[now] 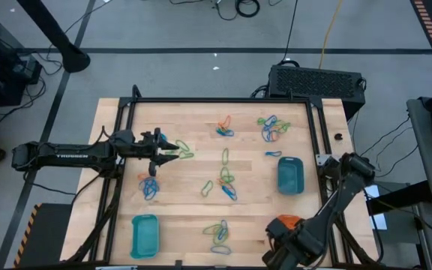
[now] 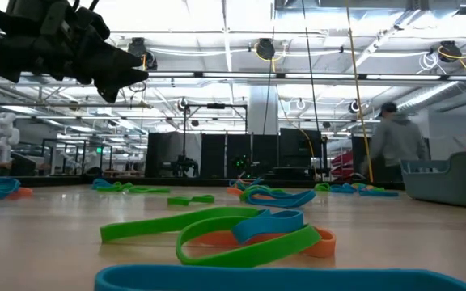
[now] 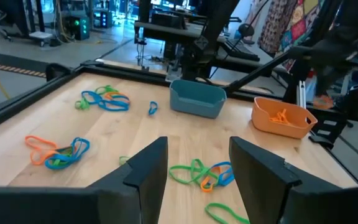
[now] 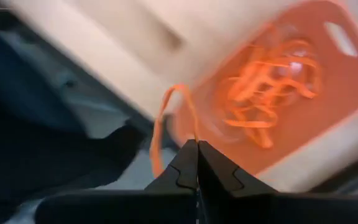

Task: Sort rubber bands into baskets
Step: Put the orange rubber band into the orange bin

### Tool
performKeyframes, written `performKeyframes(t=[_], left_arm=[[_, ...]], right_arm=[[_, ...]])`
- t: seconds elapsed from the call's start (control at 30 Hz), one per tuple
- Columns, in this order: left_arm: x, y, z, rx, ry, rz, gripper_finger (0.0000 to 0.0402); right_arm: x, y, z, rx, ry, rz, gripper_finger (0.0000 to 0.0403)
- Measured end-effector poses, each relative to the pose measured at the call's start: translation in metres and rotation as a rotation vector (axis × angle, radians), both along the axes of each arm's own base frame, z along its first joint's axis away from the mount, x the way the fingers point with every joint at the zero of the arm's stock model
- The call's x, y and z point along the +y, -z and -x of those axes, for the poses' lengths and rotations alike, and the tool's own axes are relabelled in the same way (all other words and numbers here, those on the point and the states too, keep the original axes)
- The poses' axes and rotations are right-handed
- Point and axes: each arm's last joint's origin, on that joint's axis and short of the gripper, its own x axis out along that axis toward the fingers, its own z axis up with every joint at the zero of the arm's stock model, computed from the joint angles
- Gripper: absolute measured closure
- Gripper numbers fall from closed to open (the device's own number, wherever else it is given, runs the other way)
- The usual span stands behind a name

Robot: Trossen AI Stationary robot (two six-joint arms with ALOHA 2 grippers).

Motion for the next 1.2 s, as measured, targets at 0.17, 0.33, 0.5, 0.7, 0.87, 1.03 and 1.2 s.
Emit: performKeyframes(t=[0.17,0.33,0.5,0.7,0.87,1.03,1.2], left_arm=[[0.000,0.000,0.000,0.001,0.000,0.005,0.0223],[0.000,0.002,-0.001,0.013,0.001,0.011,0.0223],[-0.001,0.005,-0.003,0.037,0.006,0.024,0.0223],[-0.003,0.009,-0.005,0.067,0.022,0.030,0.0223],[-0.005,0.011,-0.007,0.083,0.042,0.035,0.0223],[-0.007,0.011,-0.007,0.086,0.054,0.040,0.0223],[-0.010,0.011,-0.008,0.088,0.100,0.054,0.0223]], right_arm=[[-0.006,0.024,0.009,0.072,-0.006,0.079,0.0403],[-0.018,0.040,0.012,0.189,-0.027,0.099,0.0403],[-0.025,0.043,0.009,0.200,-0.079,0.112,0.0403],[-0.034,0.042,0.009,0.253,-0.070,0.156,0.0395],[-0.040,0.042,0.005,0.264,-0.087,0.150,0.0355],[-0.043,0.042,0.001,0.263,-0.129,0.140,0.0316],[-0.053,0.040,-0.004,0.282,-0.215,0.114,0.0293]])
